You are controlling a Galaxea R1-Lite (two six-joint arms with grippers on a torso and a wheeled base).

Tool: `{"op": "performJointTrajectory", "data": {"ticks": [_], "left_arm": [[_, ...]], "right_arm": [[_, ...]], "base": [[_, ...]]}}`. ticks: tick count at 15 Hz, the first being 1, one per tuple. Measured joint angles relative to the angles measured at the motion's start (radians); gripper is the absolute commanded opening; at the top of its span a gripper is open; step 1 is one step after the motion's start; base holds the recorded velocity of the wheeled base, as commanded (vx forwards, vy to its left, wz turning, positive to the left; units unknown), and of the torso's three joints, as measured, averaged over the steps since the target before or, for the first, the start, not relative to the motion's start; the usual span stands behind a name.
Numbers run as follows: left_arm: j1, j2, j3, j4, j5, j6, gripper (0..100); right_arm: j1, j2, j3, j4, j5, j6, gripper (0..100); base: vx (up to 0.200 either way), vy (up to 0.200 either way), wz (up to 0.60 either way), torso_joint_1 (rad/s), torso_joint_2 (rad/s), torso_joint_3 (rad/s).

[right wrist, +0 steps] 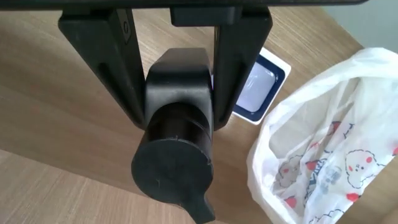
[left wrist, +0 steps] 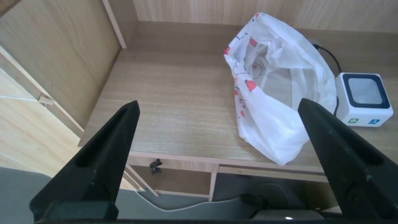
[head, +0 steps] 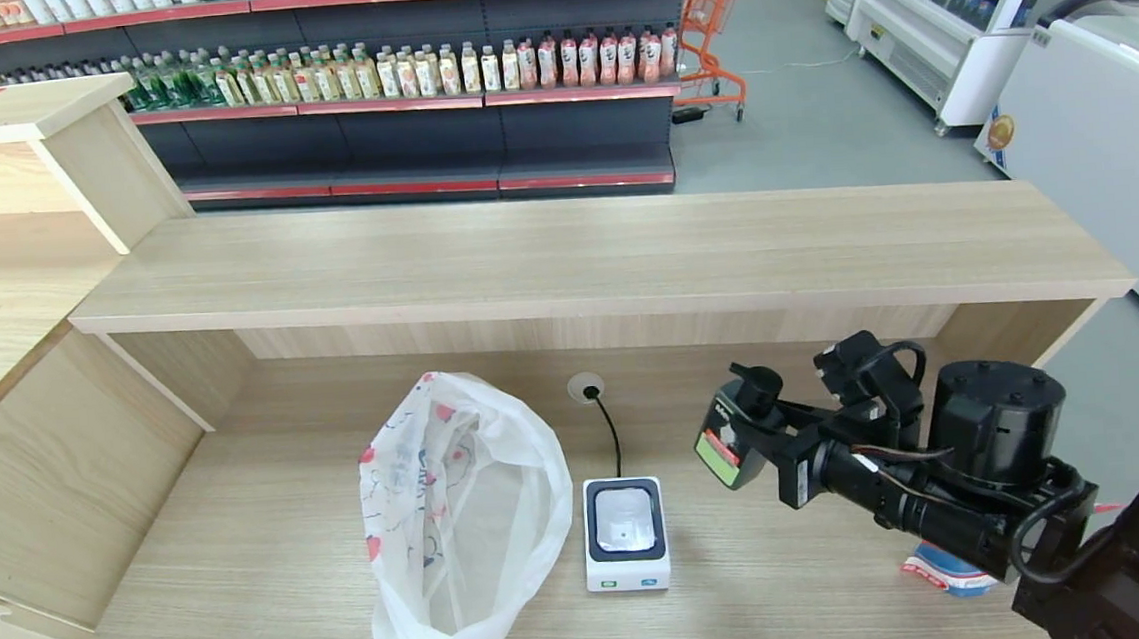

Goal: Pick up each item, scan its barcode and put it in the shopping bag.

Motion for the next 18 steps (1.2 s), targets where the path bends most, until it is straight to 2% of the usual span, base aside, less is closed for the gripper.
{"op": "performJointTrajectory", "data": {"ticks": [3,8,12,18], "left_arm": [[0.000,0.000,0.000,0.000,0.000,-0.001,100],[0.000,0.000,0.000,0.000,0.000,0.000,100],[0.000,0.000,0.000,0.000,0.000,0.000,100],[0.000,0.000,0.000,0.000,0.000,-0.003,100]], "right_arm": [[0.020,-0.005,-0.002,-0.009,0.000,0.018,0],[0.117,-0.019,-0.011,-0.002,0.001,0.059,0],[0.149,0.029,-0.051,-0.001,0.001,0.090,0],[0.167,0.270,-0.273,0.002,0.000,0.127,0]], "base": [[0.000,0.200,0.00,-0.002,0.00,0.004],[0.000,0.200,0.00,0.002,0.00,0.002],[0.000,0.200,0.00,0.001,0.00,0.008],[0.000,0.000,0.00,0.000,0.00,0.000]]}}
